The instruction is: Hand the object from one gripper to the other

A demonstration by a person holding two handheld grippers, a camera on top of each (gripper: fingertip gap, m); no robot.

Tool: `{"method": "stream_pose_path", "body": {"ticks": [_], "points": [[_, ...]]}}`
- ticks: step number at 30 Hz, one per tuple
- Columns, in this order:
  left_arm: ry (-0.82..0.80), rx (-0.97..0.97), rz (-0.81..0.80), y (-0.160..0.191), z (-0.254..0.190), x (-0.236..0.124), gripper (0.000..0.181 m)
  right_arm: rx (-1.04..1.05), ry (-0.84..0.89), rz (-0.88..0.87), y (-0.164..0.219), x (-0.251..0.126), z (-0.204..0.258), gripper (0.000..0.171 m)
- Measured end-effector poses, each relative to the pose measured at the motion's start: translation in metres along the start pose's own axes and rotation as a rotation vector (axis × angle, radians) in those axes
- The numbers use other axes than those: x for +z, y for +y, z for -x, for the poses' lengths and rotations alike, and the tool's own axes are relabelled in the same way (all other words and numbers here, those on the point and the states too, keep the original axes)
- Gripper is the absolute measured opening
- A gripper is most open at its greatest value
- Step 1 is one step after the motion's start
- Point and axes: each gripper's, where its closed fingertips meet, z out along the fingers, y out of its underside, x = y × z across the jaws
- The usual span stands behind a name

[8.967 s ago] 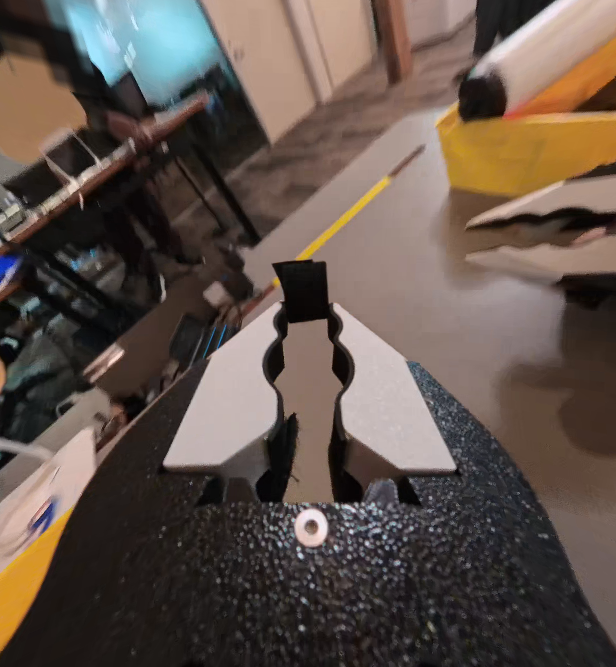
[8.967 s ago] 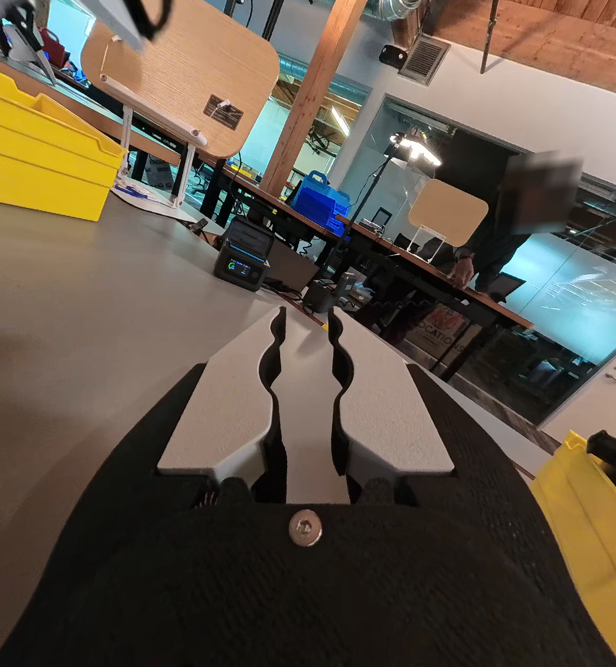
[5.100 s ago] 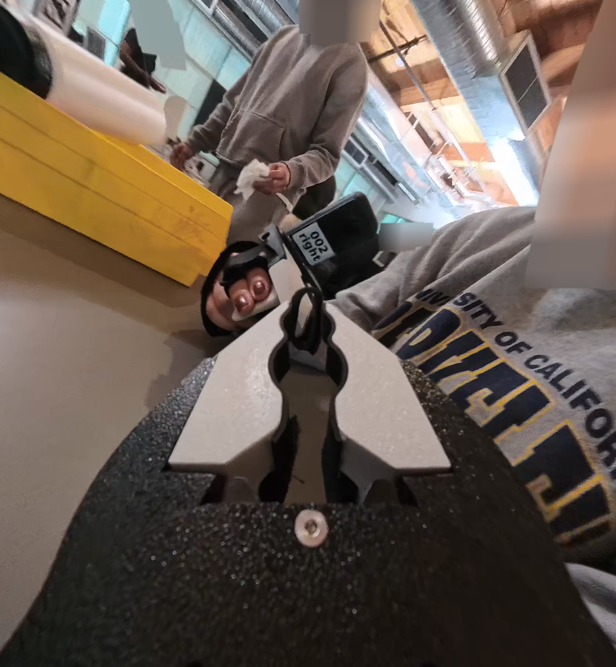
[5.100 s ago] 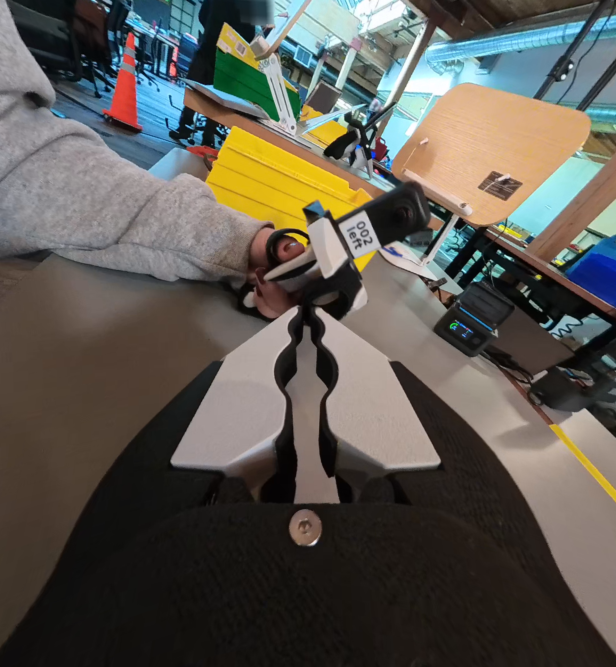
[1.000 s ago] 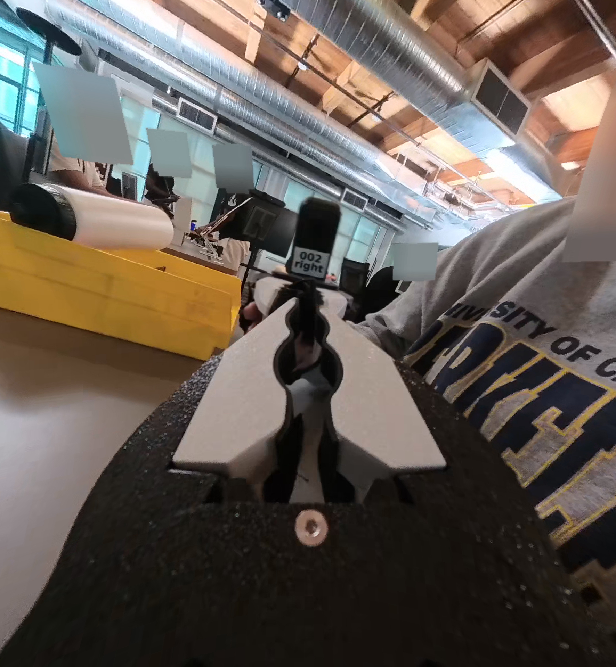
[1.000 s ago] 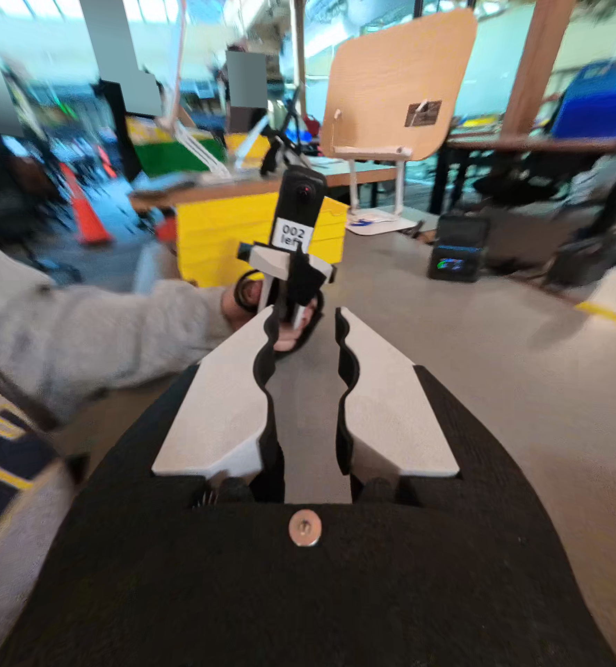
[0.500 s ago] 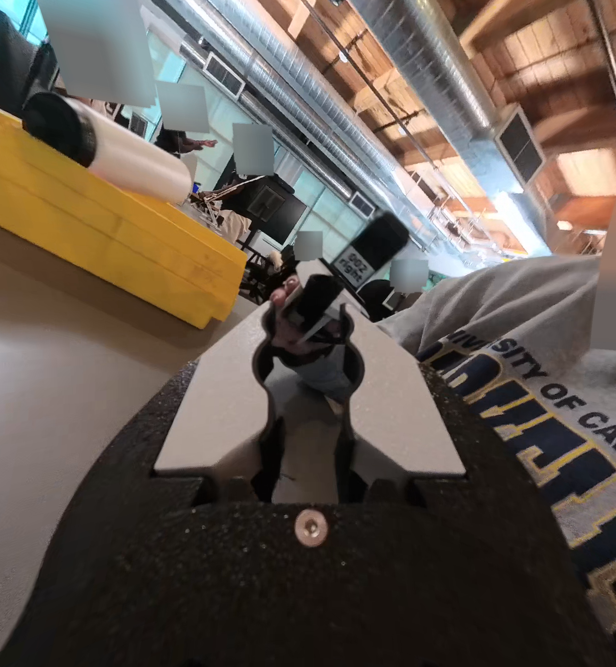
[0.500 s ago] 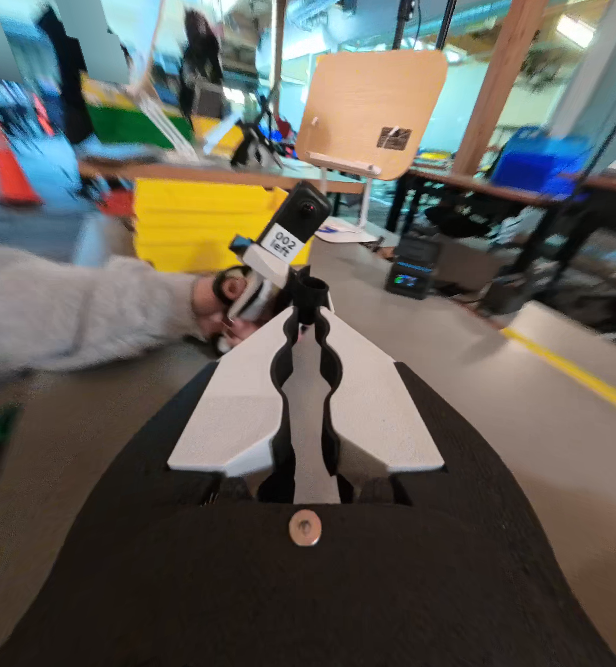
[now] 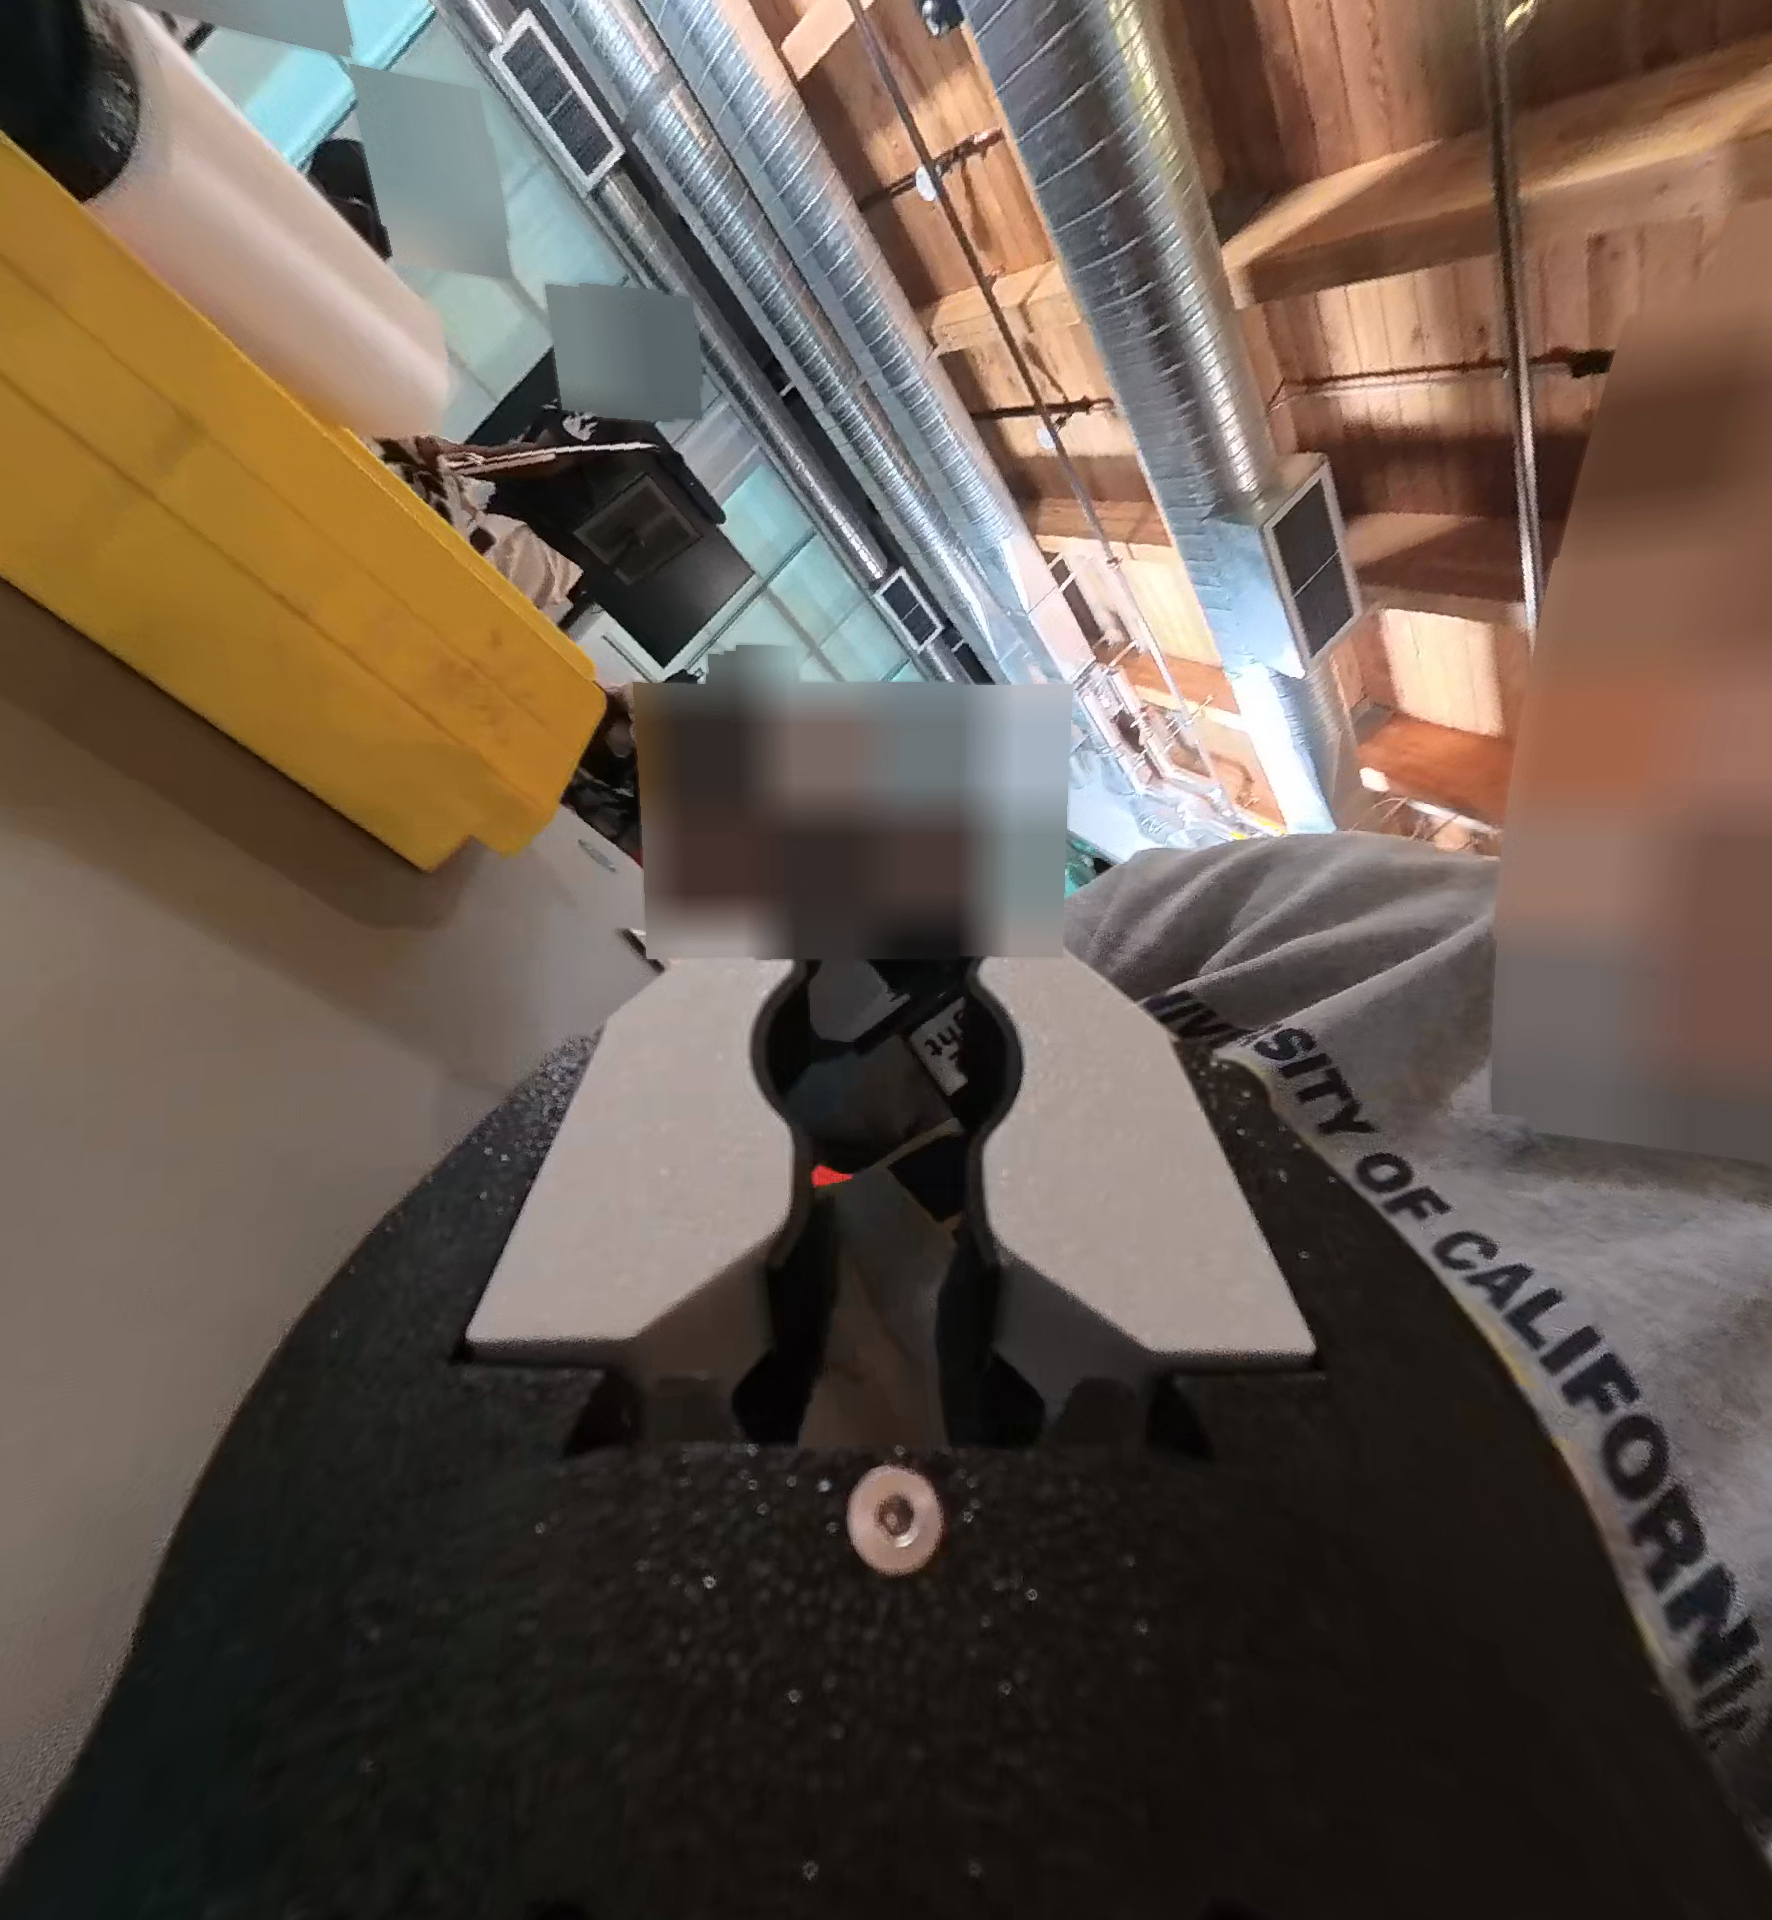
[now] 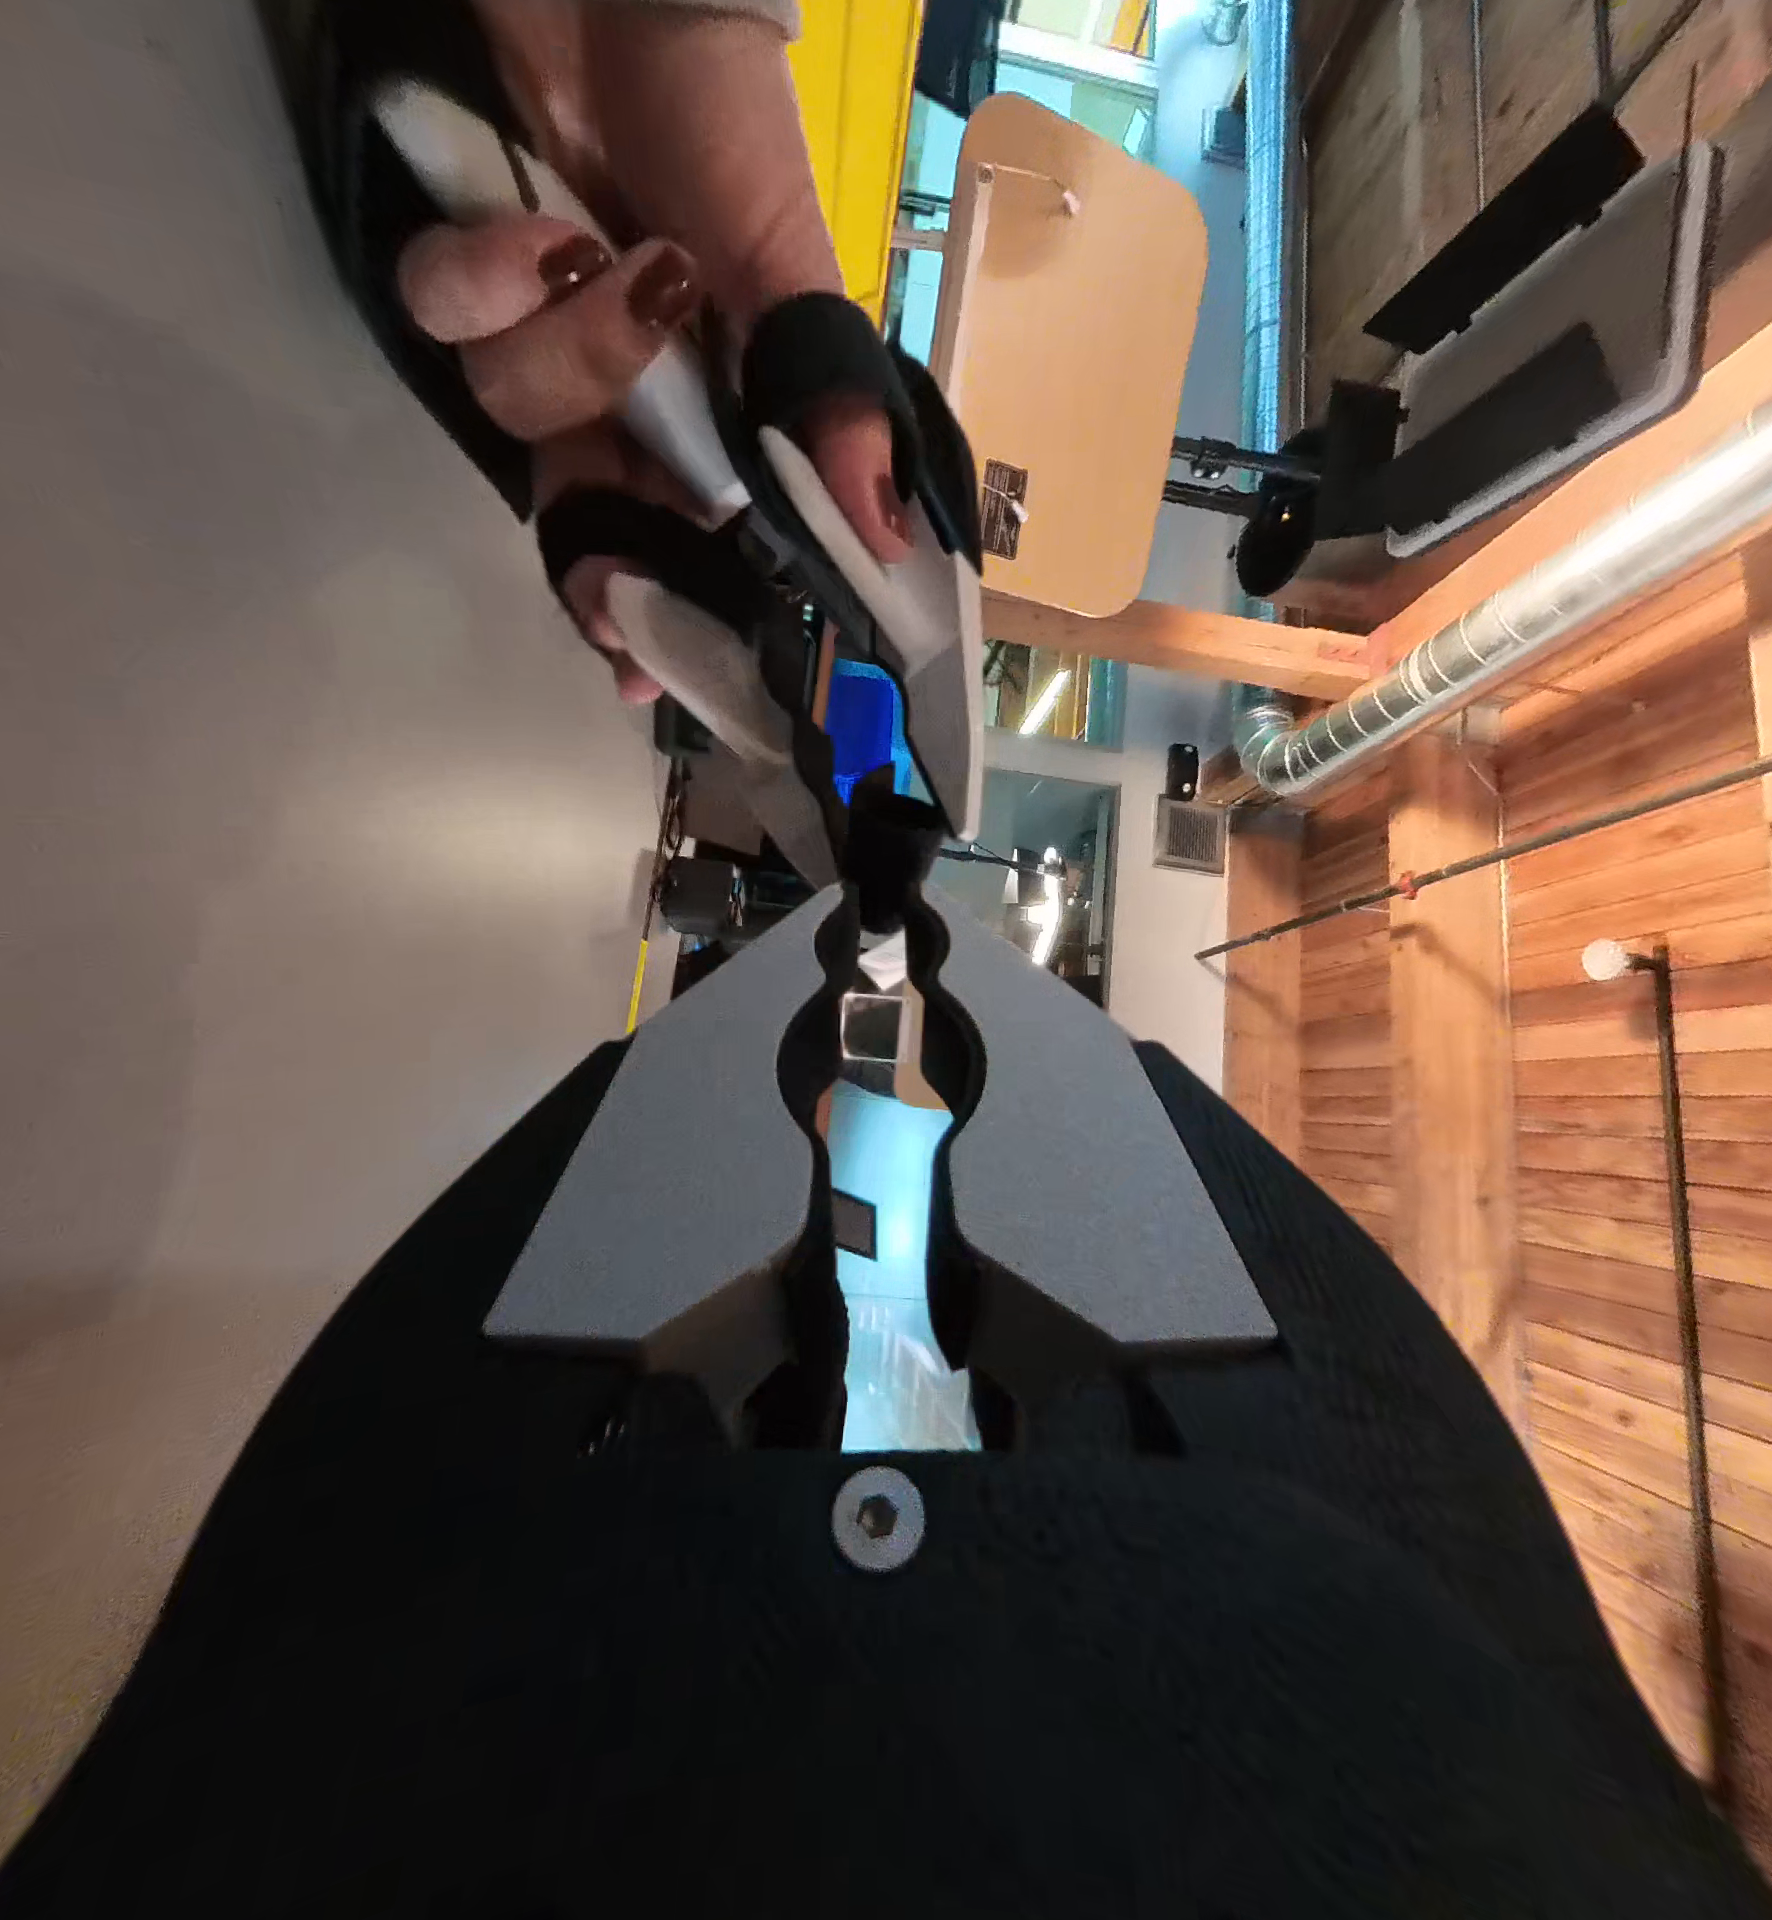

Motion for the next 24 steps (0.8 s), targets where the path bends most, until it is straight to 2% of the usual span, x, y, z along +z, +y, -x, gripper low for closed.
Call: {"method": "stream_pose_path", "body": {"ticks": [1,4,8,12,15,17,20,24], "points": [[-0.014,0.04,0.013,0.001,-0.001,0.0,0.02,0.015,0.0,-0.004,0.0,0.0,0.0,0.007],[-0.094,0.242,0.055,0.003,-0.001,0.001,0.016,0.252,-0.053,-0.038,0.001,-0.002,0.003,0.012],[-0.218,0.625,0.1,-0.001,-0.009,0.001,0.016,0.897,-0.2,-0.089,0.009,-0.004,-0.003,0.023],[-0.499,1.032,0.225,-0.005,0.004,-0.005,0.016,1.574,-0.377,-0.148,0.02,-0.003,-0.01,0.027],[-0.676,1.308,0.317,-0.008,0.013,-0.005,0.016,1.983,-0.575,-0.113,0.022,0.001,0.001,0.034],[-0.763,1.447,0.378,-0.008,0.017,-0.004,0.016,2.146,-0.69,-0.118,0.015,0.001,0.006,0.045],[-0.851,1.575,0.448,-0.007,0.022,-0.003,0.016,2.232,-0.72,-0.089,0.012,0.006,0.014,0.056],[-0.909,1.658,0.499,-0.006,0.027,-0.002,0.016,2.231,-0.649,-0.036,0.013,0.015,0.021,0.051]]}}
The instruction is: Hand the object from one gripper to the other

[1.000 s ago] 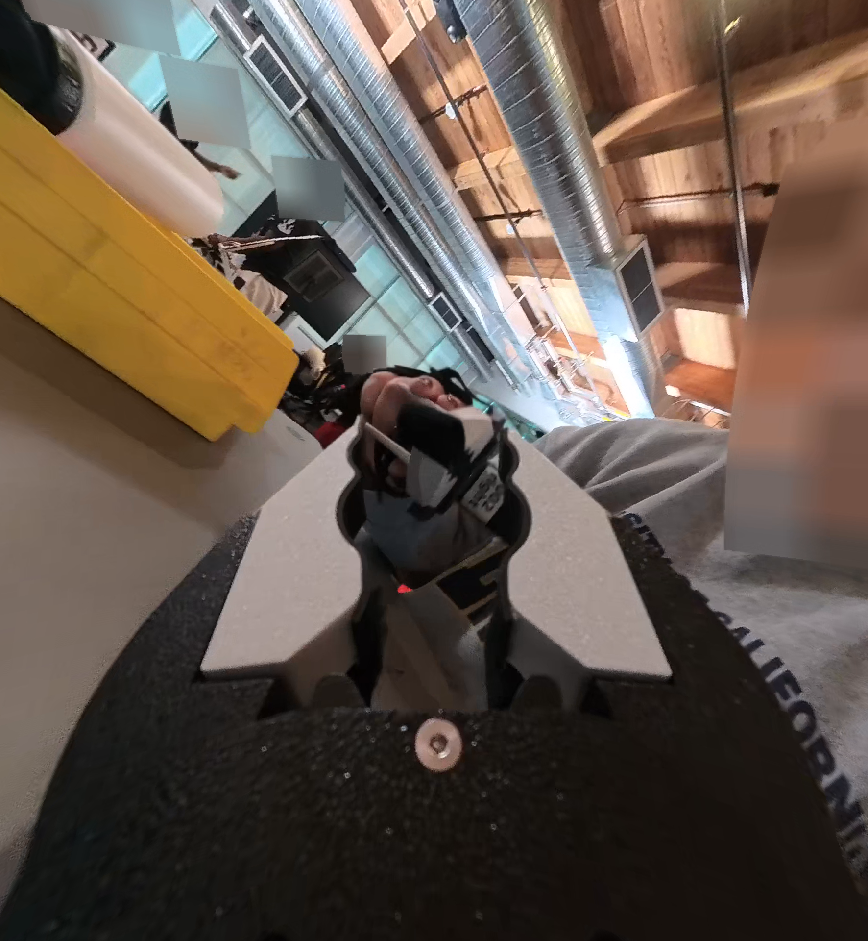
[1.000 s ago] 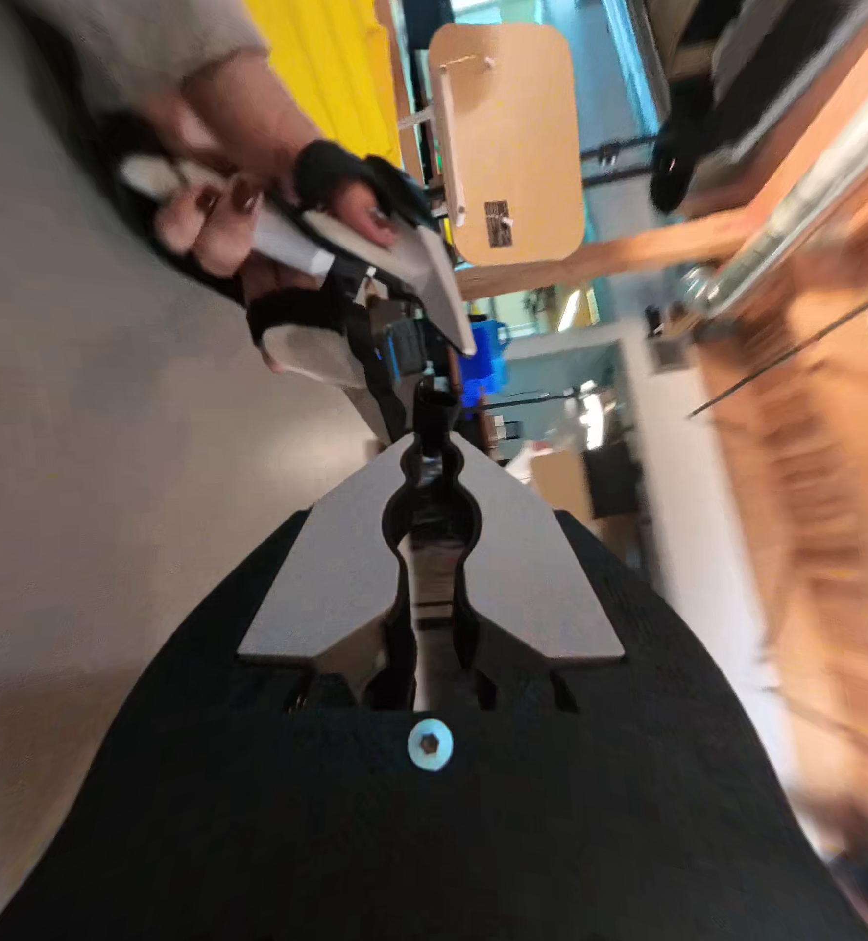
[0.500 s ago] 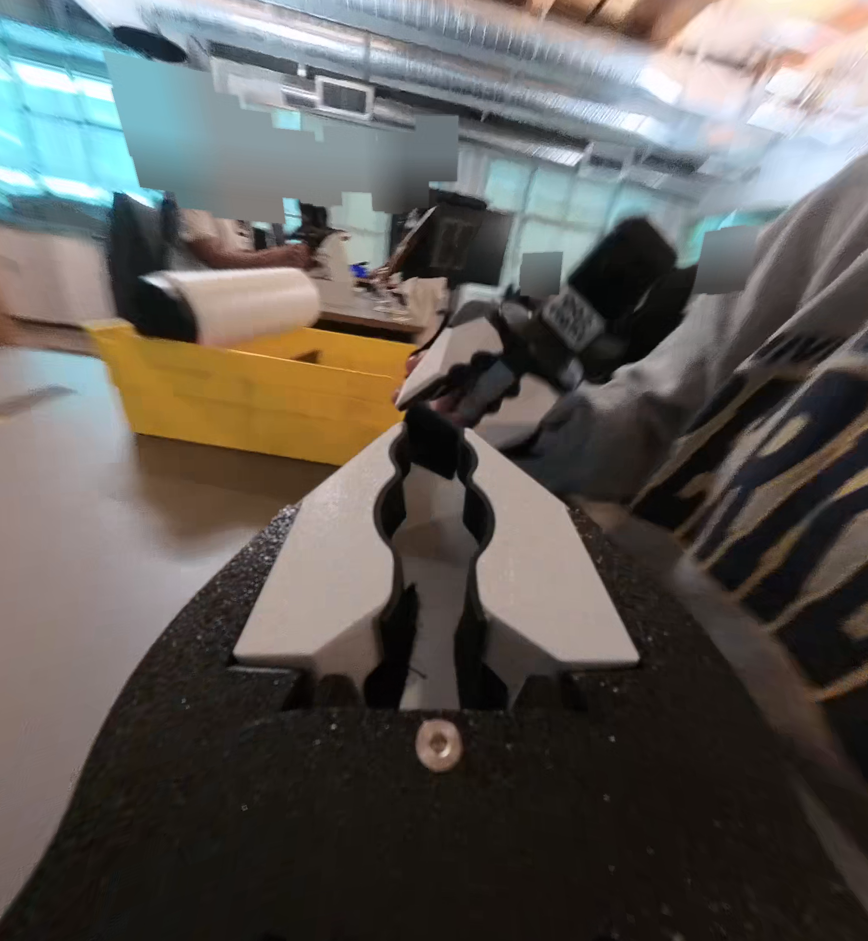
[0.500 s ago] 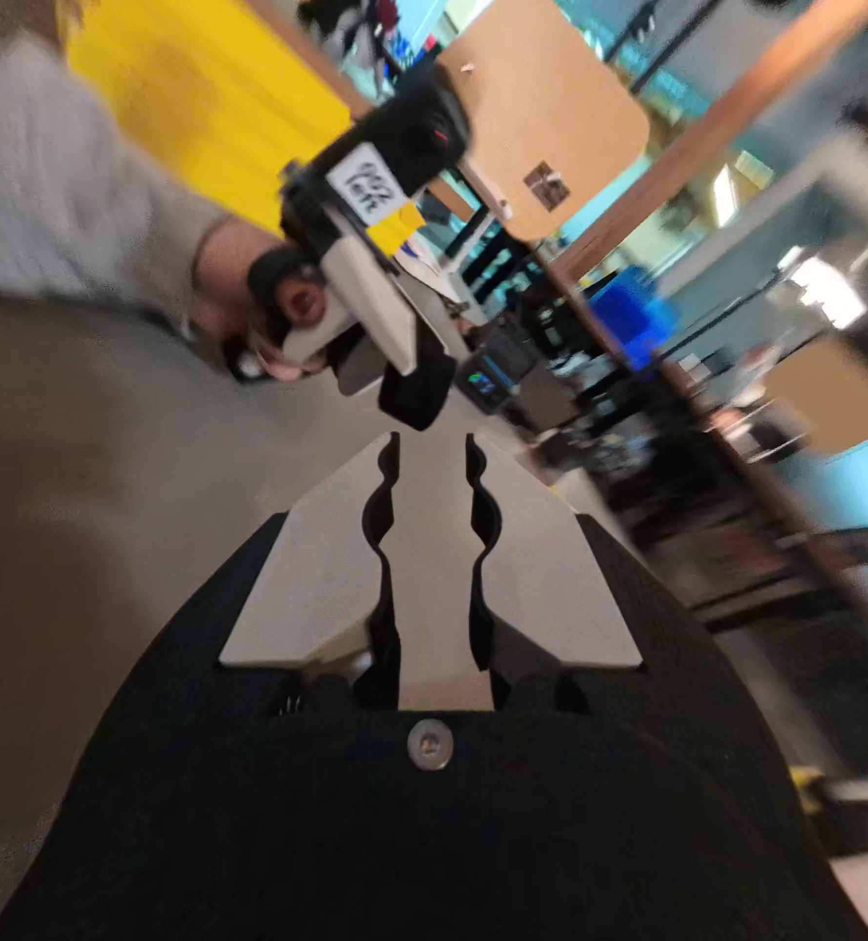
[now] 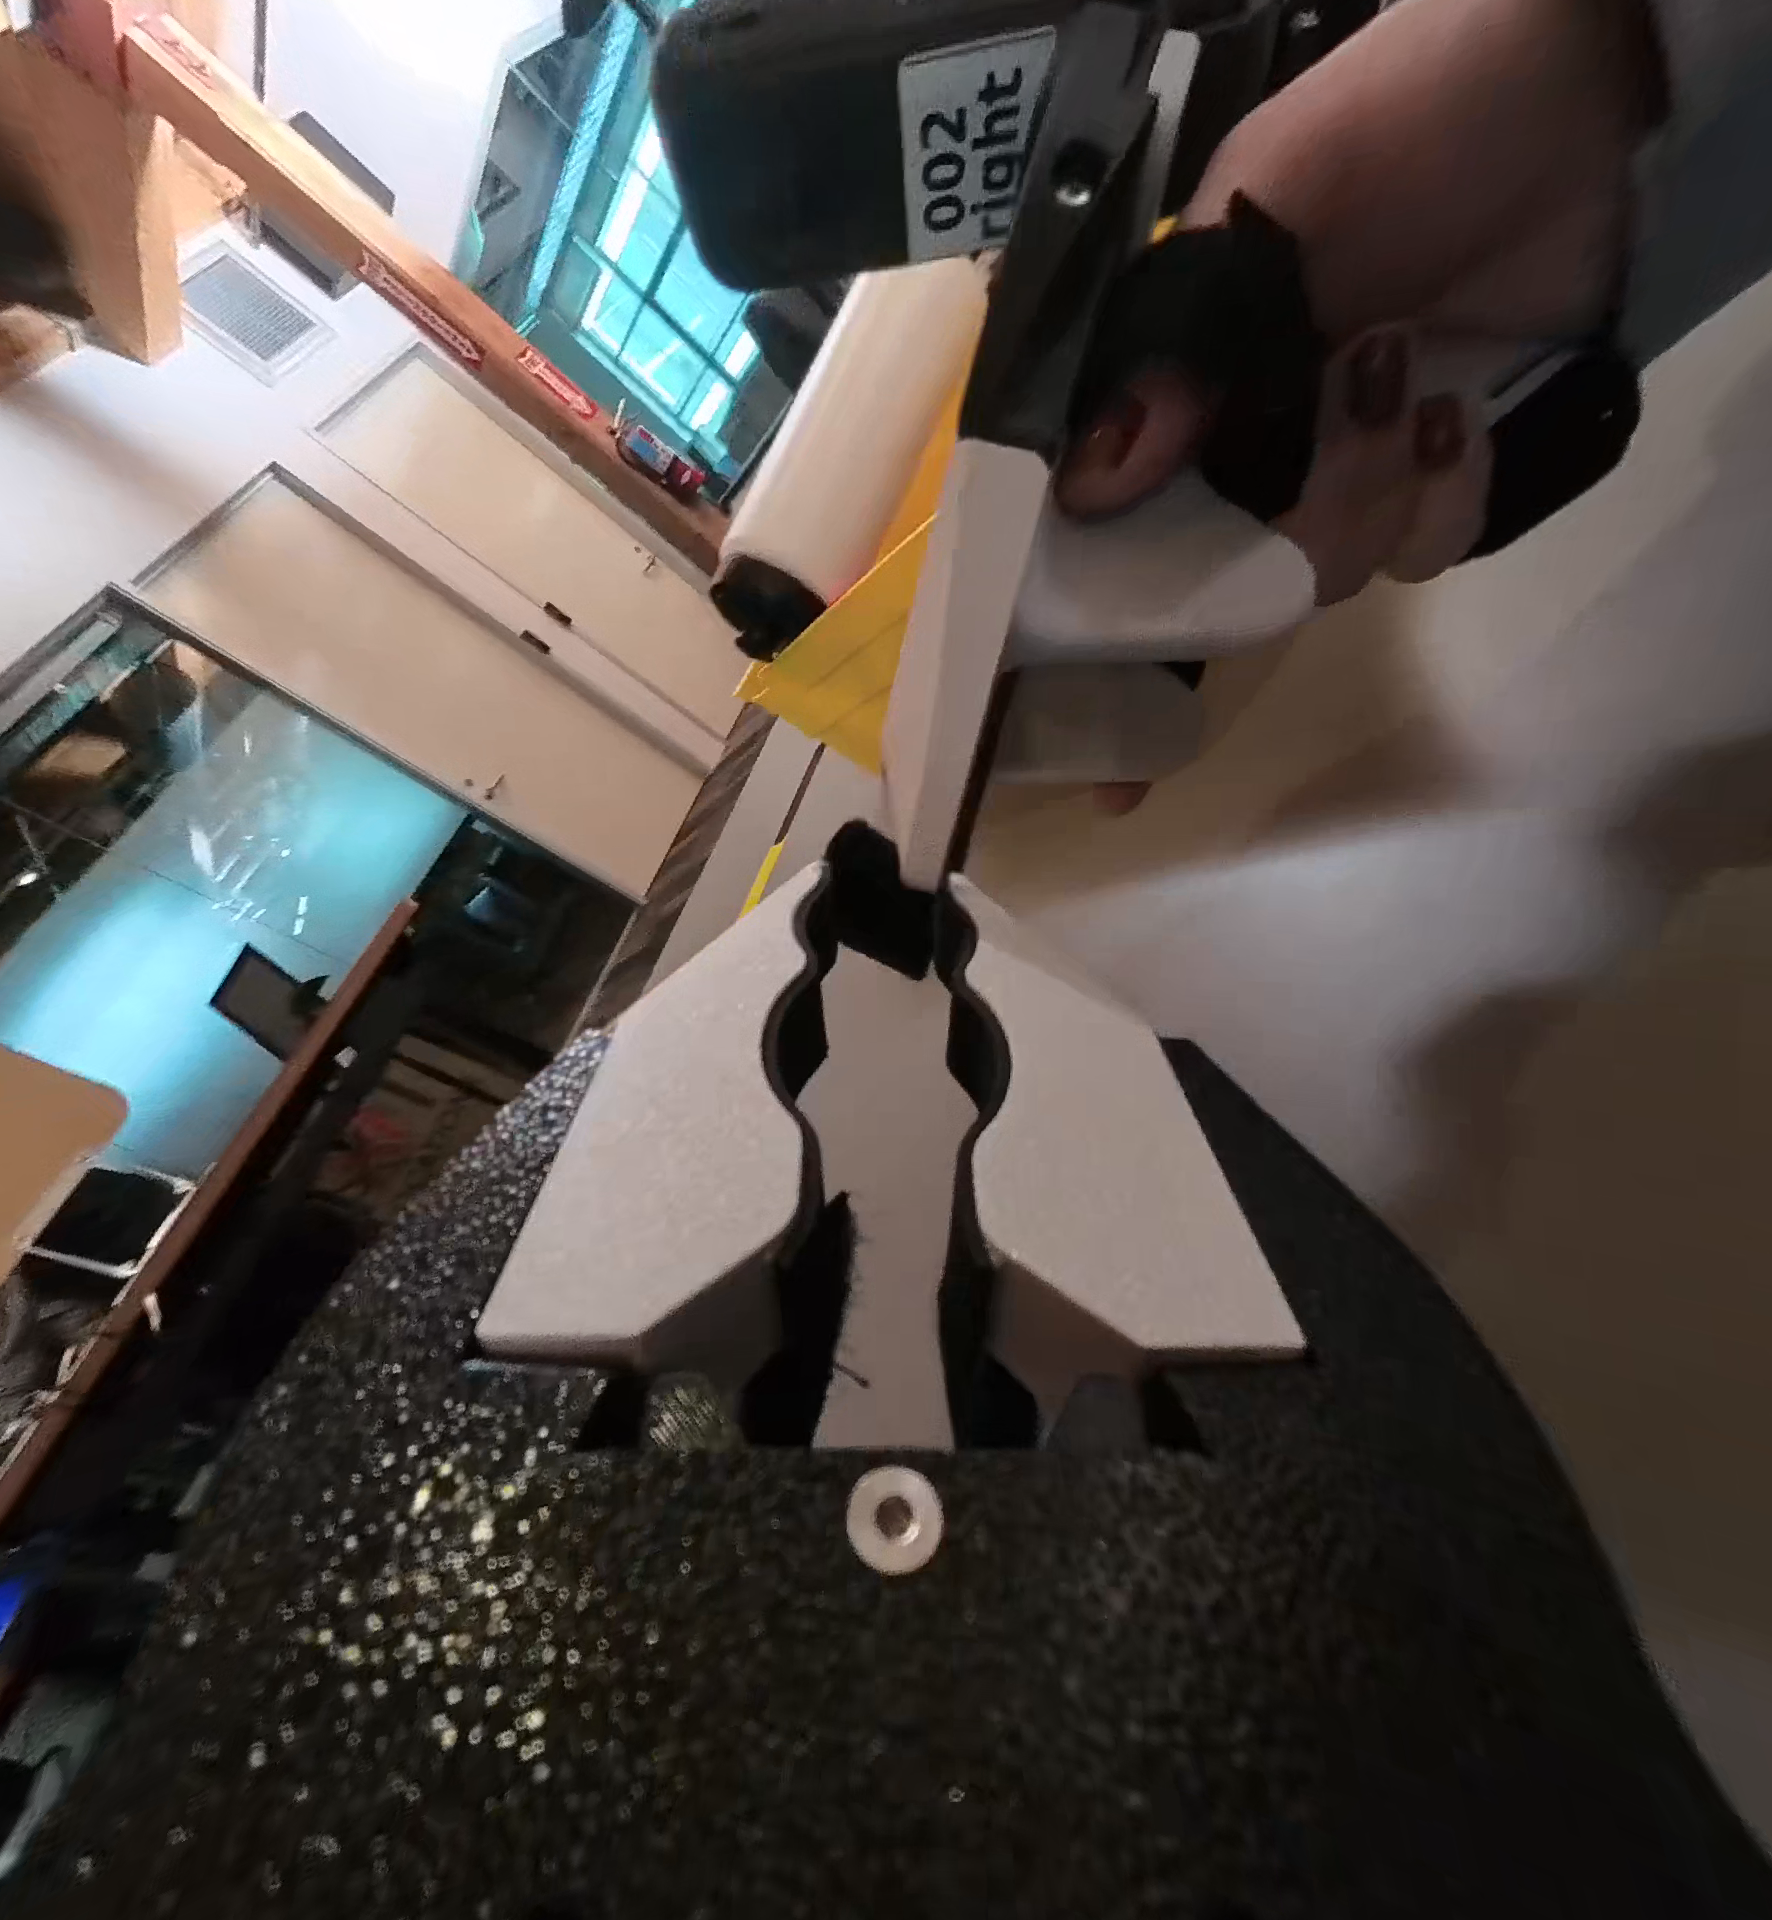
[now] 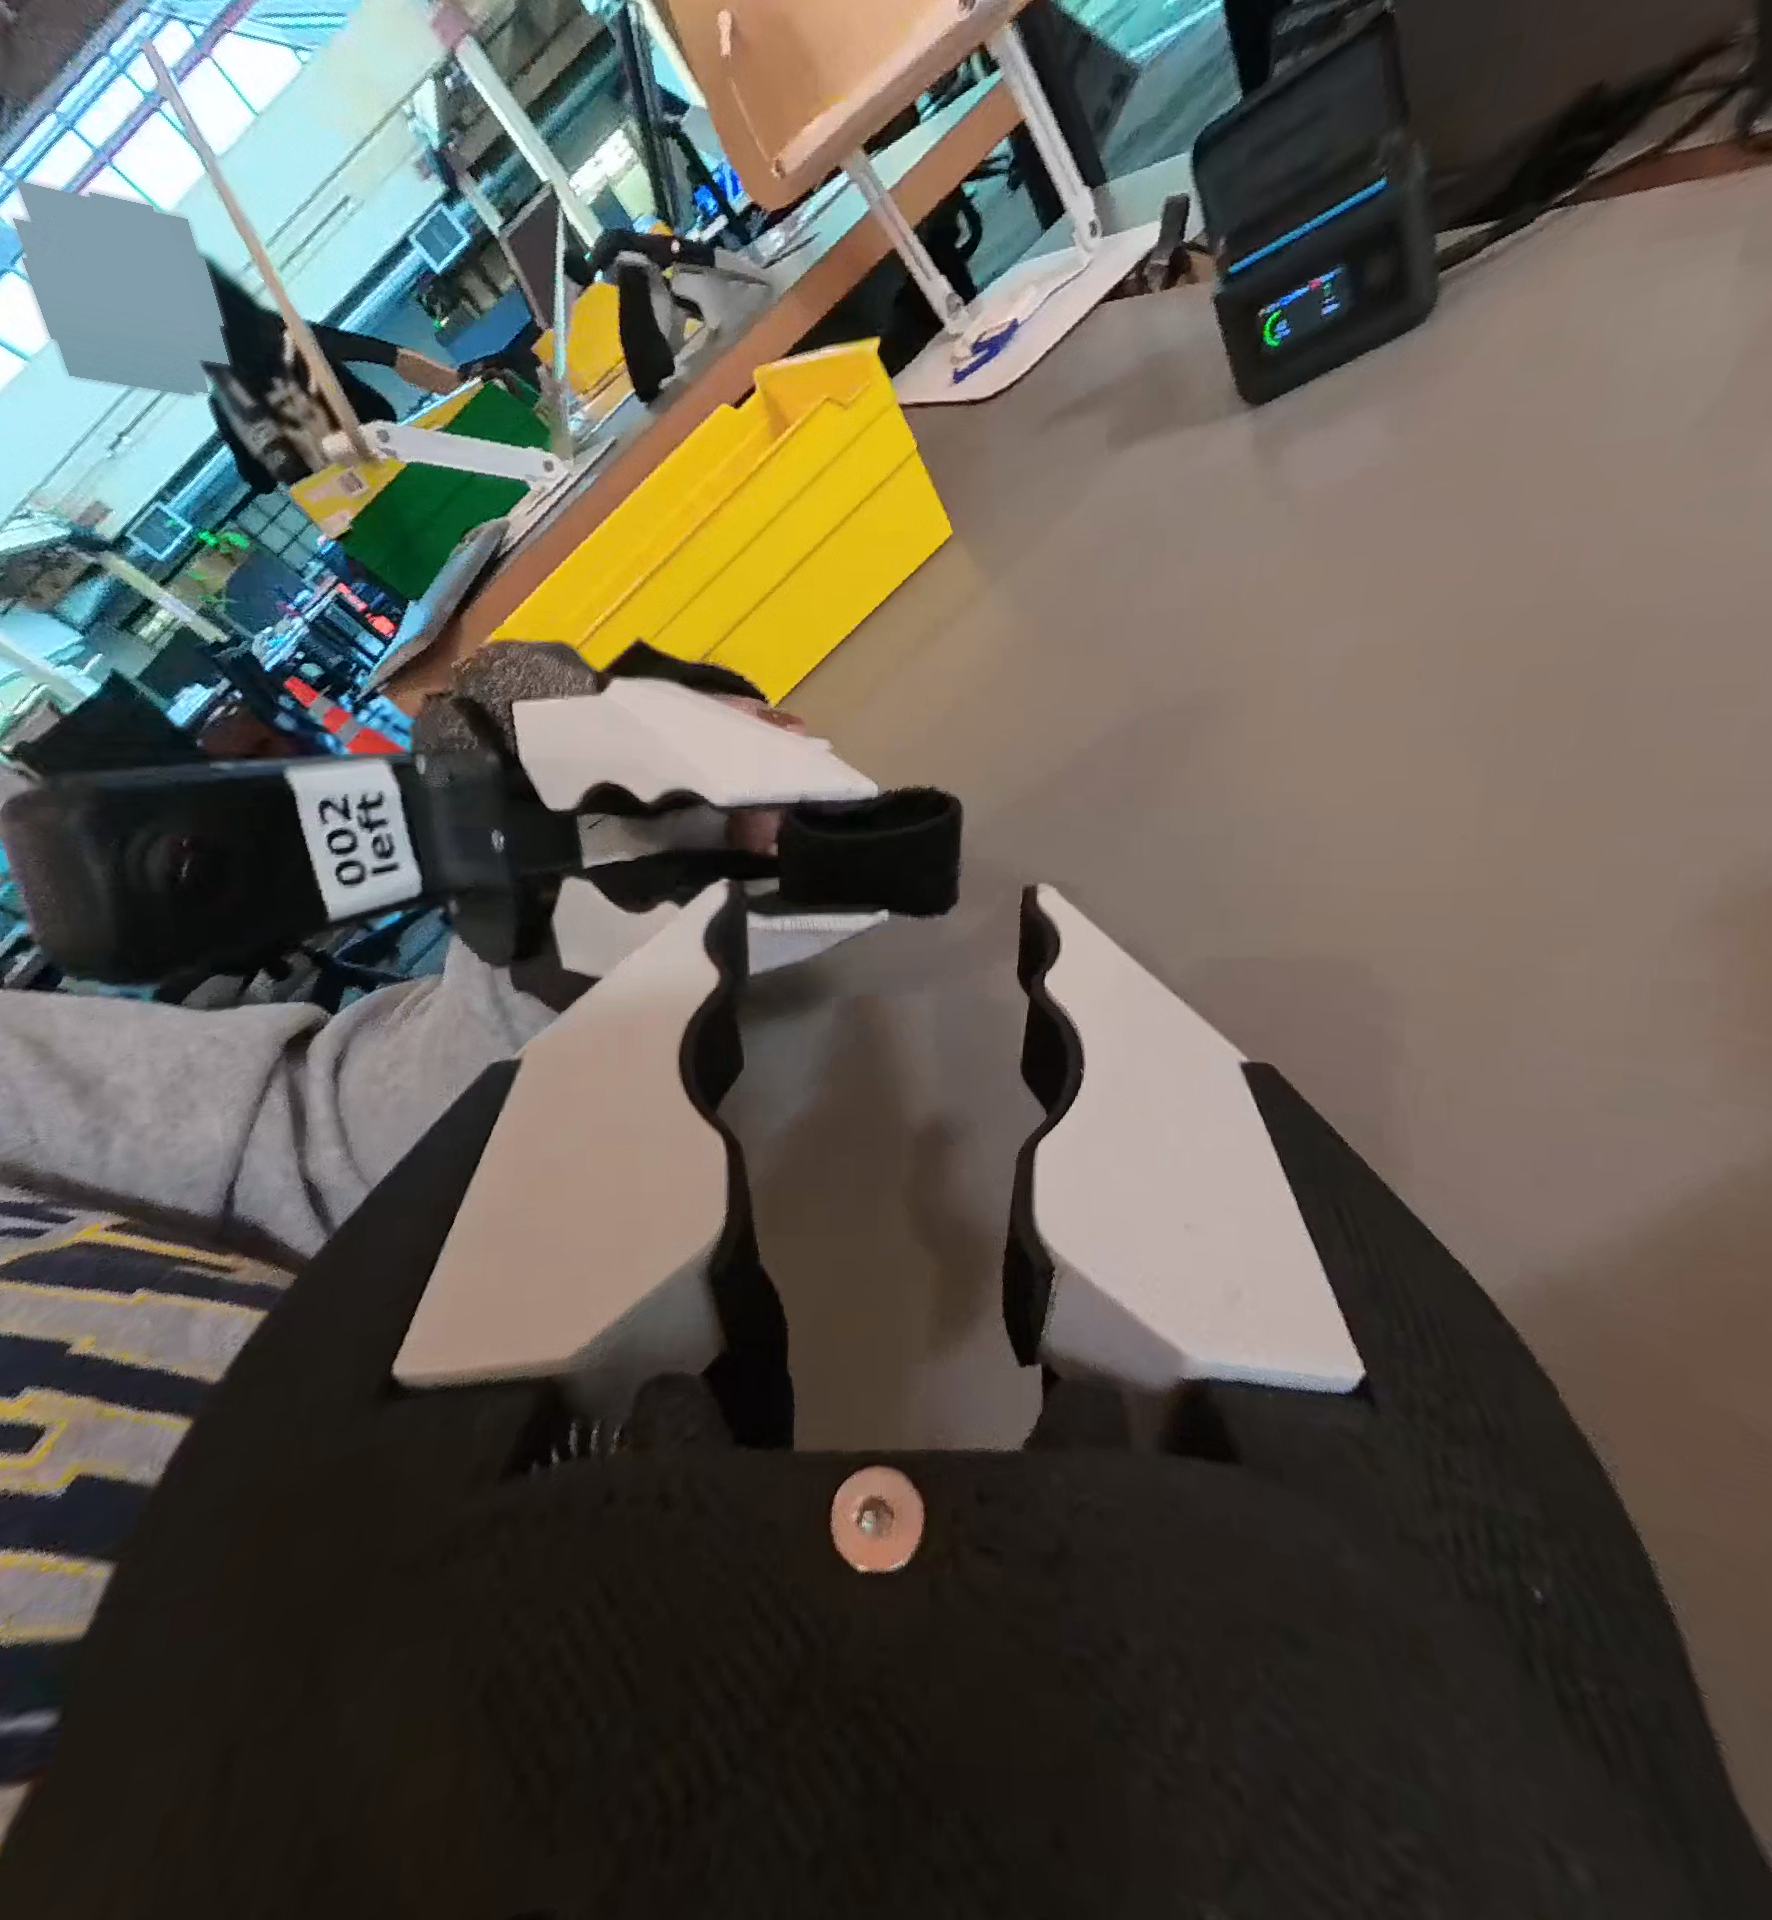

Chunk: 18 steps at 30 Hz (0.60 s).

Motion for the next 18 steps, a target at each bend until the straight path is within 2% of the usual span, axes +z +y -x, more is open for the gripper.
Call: {"method": "stream_pose_path", "body": {"ticks": [5,7,9,14,18], "points": [[0.012,0.027,-0.019,-0.003,-0.004,0.0,0.016,0.006,-0.009,-0.018,-0.002,0.005,0.001,0.046],[0.01,0.047,-0.017,-0.003,-0.005,0.0,0.017,0.007,-0.036,-0.019,-0.002,0.007,0.005,0.033],[0.029,-0.006,-0.049,-0.006,-0.005,0.0,0.021,-0.038,-0.032,-0.014,-0.001,0.006,0.005,0.03],[0.038,-0.215,-0.103,-0.004,0.006,-0.003,0.033,-0.246,0.056,0.005,-0.01,-0.01,0.006,0.024],[-0.063,-0.301,-0.075,0.011,0.029,-0.007,0.027,-0.498,0.256,-0.003,-0.039,-0.053,0.001,0.022]]}}
